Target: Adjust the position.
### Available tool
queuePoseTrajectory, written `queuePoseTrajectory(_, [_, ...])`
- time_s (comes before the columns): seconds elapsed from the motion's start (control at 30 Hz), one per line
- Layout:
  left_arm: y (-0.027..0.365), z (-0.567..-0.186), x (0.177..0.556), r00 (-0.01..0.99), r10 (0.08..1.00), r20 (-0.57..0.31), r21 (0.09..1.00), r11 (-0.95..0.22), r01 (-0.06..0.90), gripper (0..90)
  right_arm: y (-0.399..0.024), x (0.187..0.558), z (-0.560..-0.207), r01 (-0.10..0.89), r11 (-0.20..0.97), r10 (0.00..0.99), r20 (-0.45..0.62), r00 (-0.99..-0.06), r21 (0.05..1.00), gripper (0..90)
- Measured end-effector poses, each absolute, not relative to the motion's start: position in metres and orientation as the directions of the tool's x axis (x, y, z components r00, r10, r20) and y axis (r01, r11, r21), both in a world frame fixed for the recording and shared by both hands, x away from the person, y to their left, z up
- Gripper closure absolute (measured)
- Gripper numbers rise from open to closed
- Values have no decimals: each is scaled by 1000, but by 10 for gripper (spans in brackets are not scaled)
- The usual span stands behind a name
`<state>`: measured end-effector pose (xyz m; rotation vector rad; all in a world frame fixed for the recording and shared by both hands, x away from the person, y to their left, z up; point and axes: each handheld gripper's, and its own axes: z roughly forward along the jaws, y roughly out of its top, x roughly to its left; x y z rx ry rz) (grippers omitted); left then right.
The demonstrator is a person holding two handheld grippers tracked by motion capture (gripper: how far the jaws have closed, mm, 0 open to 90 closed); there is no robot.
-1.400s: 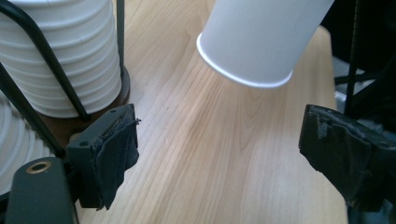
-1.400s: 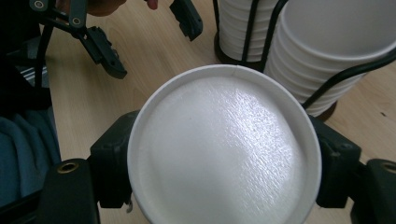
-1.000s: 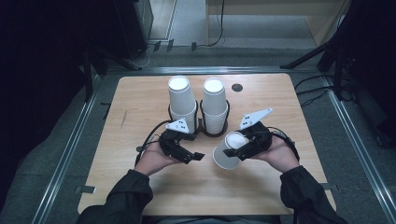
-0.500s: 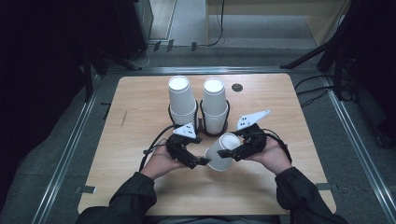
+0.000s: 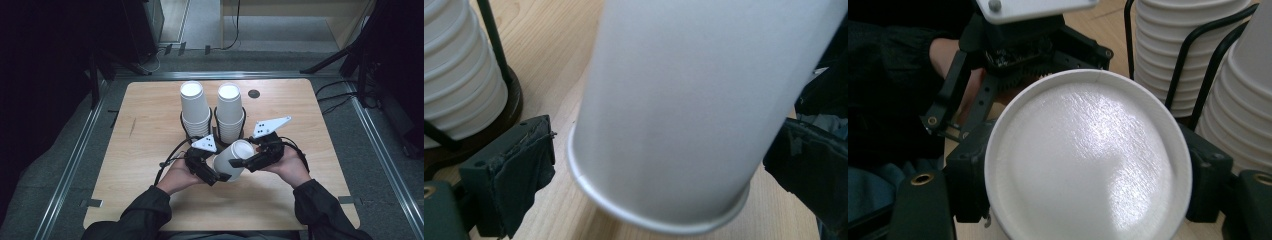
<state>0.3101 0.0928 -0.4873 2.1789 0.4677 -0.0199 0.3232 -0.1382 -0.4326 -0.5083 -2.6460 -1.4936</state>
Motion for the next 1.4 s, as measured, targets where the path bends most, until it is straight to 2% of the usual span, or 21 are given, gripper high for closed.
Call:
queuePoseTrajectory(0.27, [90,-487,307,933,326,-152,793,-523,311,8,-133,320,-428,304,434,228,223,-948,848,250])
queuePoseTrajectory(0.33, [93,-483,303,937,328,-120,821,-498,279,55,-134,321,-428,312,417,235,230,-944,854,249])
queuePoseTrajectory(0.47, [95,-477,302,939,328,-101,819,-509,266,126,-139,324,-427,340,393,231,266,-936,855,245])
queuePoseTrajectory(0.8, [109,-464,309,933,311,-181,756,-563,335,152,-146,328,-427,381,434,215,316,-924,817,171])
queuePoseTrajectory(0.97, [117,-458,310,935,311,-173,720,-608,335,152,-152,326,-431,343,492,227,262,-938,800,178])
queuePoseTrajectory(1.1, [124,-454,309,941,322,-103,686,-663,301,152,-152,323,-436,301,542,215,217,-952,784,181])
queuePoseTrajectory(1.33, [127,-460,310,938,334,-94,638,-703,314,152,-147,319,-443,252,603,197,165,-966,757,162])
queuePoseTrajectory(1.4, [124,-463,309,946,315,-75,615,-732,293,152,-145,318,-447,229,629,188,141,-972,743,162])
